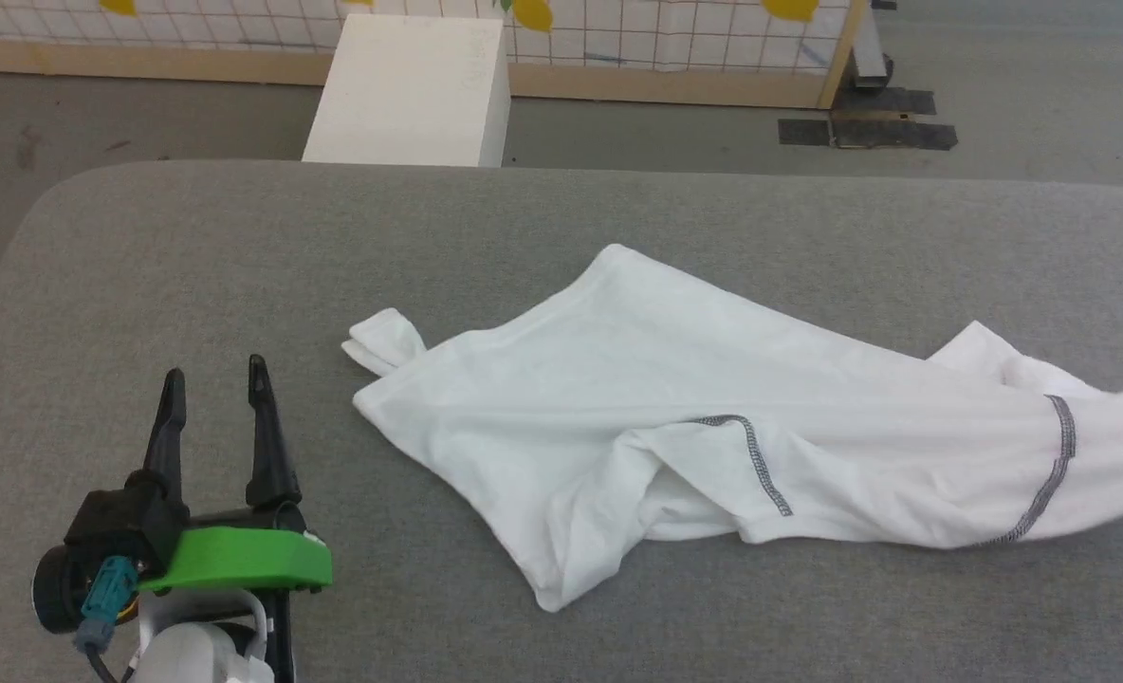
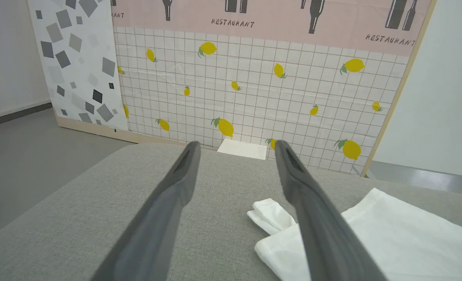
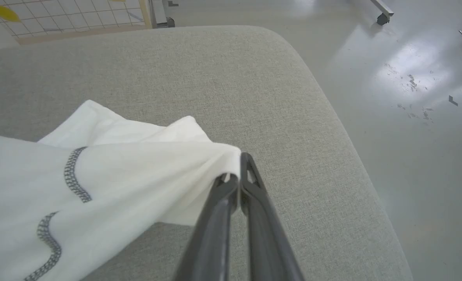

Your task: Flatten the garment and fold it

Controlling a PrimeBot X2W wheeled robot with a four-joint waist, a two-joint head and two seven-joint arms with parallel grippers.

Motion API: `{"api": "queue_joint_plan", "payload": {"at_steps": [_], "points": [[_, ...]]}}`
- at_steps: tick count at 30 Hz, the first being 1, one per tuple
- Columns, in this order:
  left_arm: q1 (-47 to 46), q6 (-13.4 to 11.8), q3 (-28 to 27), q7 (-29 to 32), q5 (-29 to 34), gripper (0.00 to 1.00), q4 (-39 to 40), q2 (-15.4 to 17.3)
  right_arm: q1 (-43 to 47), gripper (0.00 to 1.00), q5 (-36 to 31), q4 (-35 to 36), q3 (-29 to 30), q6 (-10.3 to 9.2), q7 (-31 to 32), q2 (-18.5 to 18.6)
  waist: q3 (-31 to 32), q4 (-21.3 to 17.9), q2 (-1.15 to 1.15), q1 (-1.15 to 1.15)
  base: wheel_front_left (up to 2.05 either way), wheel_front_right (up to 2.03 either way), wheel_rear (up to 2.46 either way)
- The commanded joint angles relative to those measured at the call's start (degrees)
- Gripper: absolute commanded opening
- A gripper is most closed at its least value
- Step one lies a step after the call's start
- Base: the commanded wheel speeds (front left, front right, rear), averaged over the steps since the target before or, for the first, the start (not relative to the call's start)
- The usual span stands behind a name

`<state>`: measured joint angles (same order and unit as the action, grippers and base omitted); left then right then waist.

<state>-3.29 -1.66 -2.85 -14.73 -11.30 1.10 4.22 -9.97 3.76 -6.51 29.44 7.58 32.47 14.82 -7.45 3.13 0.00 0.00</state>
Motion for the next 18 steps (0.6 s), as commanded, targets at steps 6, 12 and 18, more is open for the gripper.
{"api": "queue_joint_plan", "payload": {"at_steps": [6,12,18], "points": [[0.9,0.7,-0.2,-0.3,0.2,1.0,-1.8,-0.6,1.2,1.0,1.5,2.9,1.2,-0.09,-3.5,-6.2,1.7,-1.6,0.0,0.0,0.0,0.0,0.0],[0.0,0.9,1.8,3.9,-4.7,1.0,-5.7,-1.1,1.5,1.0,3.7,8.3,4.1,-0.09,-12.9,-11.0,3.0,-0.6,0.0,0.0,0.0,0.0,0.0],[-4.2,-1.1,6.0,23.5,-14.4,1.0,-12.1,-1.3,4.4,1.0,5.3,9.2,1.5,-0.09,-15.9,-11.9,3.1,-0.6,0.0,0.0,0.0,0.0,0.0]]}}
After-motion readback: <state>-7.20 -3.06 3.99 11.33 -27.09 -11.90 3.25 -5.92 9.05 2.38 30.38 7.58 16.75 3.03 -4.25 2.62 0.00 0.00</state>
